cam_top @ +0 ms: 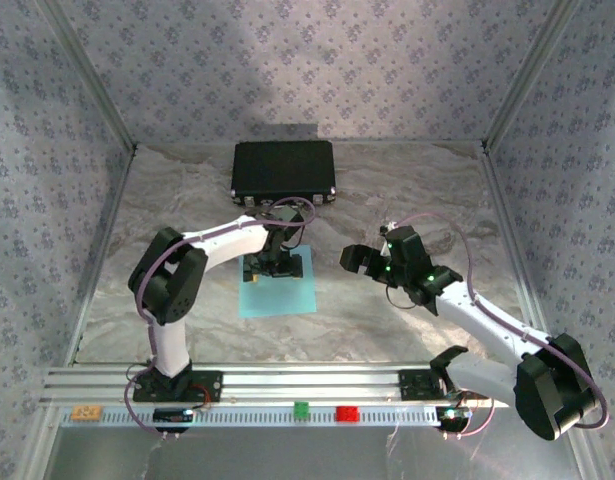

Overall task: Fold a paper plane with a square sheet of paper (pick it up from the middle)
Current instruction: First fold the square sheet of paper in half at the center of the table.

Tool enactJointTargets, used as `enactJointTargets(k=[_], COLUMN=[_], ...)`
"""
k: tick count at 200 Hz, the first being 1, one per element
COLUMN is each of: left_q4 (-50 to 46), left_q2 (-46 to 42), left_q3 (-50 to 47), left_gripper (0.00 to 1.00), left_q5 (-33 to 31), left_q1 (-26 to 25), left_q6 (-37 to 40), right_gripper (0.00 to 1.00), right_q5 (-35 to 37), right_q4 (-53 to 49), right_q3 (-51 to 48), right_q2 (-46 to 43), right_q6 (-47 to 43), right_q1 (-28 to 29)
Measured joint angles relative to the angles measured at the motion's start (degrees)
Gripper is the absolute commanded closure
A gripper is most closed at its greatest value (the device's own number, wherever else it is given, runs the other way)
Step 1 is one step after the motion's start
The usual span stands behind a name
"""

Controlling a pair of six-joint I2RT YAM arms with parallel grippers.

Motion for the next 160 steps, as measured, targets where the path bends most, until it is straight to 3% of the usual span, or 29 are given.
enactJointTargets(k=[160], left_q4=[1.2], left_q2=[1.4], left_q3=[-0.8], left_gripper=[0.03], left_q5=[0.2], left_q1=[0.0], left_q6=[-0.4], right_gripper=[0.01], right_q5=[1.2], right_q4=[-0.9], right_q3=[0.1], right_q2=[0.1], right_q6=[0.0], right_q1=[0.0])
